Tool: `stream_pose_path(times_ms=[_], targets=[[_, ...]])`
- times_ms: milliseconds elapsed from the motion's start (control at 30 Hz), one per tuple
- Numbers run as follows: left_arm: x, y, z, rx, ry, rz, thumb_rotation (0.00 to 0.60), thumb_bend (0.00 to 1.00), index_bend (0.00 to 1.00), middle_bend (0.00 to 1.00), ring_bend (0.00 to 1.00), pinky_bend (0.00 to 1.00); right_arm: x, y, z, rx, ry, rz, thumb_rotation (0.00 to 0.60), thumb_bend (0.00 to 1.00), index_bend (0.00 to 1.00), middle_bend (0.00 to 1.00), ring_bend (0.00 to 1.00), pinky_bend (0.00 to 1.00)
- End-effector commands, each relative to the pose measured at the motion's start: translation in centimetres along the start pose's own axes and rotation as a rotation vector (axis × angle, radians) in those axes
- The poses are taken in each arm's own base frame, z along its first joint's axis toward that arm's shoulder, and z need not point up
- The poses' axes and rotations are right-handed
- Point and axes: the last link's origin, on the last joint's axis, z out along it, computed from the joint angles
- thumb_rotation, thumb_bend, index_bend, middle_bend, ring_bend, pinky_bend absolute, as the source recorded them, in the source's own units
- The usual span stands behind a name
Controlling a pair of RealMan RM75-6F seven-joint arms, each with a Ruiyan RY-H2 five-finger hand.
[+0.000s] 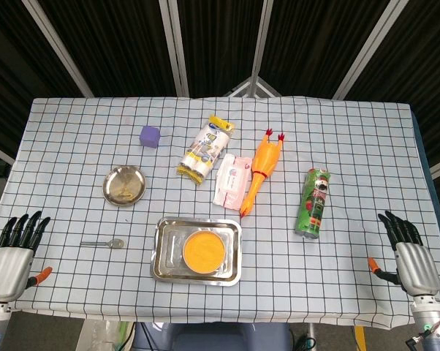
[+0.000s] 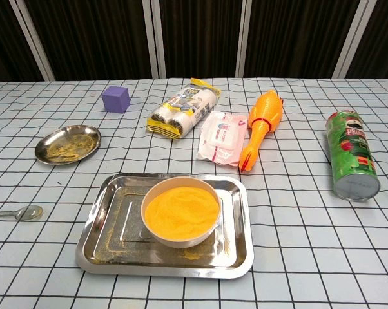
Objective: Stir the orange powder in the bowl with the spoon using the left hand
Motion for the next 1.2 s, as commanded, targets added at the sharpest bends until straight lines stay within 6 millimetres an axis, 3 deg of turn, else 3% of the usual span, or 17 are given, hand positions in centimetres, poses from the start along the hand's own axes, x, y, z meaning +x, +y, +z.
stream_pose_path(times_ms=[33, 833, 900, 1000, 1100, 1200], targets=[[0.0, 0.0, 0.0, -0.001, 0.000, -0.001, 0.600, 0.00, 0.00, 0.00, 0.00, 0.00, 0.0, 0.0, 0.0, 0.001, 0.001, -0.001, 0.600, 0.37, 0.00, 0.00, 0.00, 0.00], [0.0, 0.2, 0.2, 0.005, -0.014, -0.003, 0.600, 0.00, 0.00, 0.01, 0.02, 0.02, 0.0, 0.0, -0.1, -0.006, -0.004, 0.011, 0.600, 0.37, 0.00, 0.00, 0.00, 0.00], [0.0, 0.2, 0.5, 0.004, -0.010, 0.002, 0.600, 0.00, 0.00, 0.13, 0.17, 0.15, 0.0, 0.1, -0.2, -0.008, -0.003, 0.011, 0.600, 0.37, 0.00, 0.00, 0.00, 0.00], [-0.1, 0.3, 1.0, 0.003, -0.006, 0.024, 0.600, 0.01, 0.01, 0.55, 0.58, 0.53, 0.0, 0.1, -0.2, -0.013, -0.005, 0.016, 0.600, 0.37, 0.00, 0.00, 0.00, 0.00], [-1.3, 0.4, 1.6, 0.018, -0.067, 0.038, 0.600, 0.04, 0.11, 0.78, 0.80, 0.77, 0.0, 0.1, -0.2, -0.013, -0.005, 0.013, 0.600, 0.37, 0.00, 0.00, 0.00, 0.00], [-2.6, 0.5, 2.7, 0.045, -0.158, 0.034, 0.600, 0.13, 0.28, 0.91, 0.92, 0.89, 0.0, 0.1, -0.2, -0.012, -0.008, 0.011, 0.600, 0.37, 0.00, 0.00, 0.00, 0.00]])
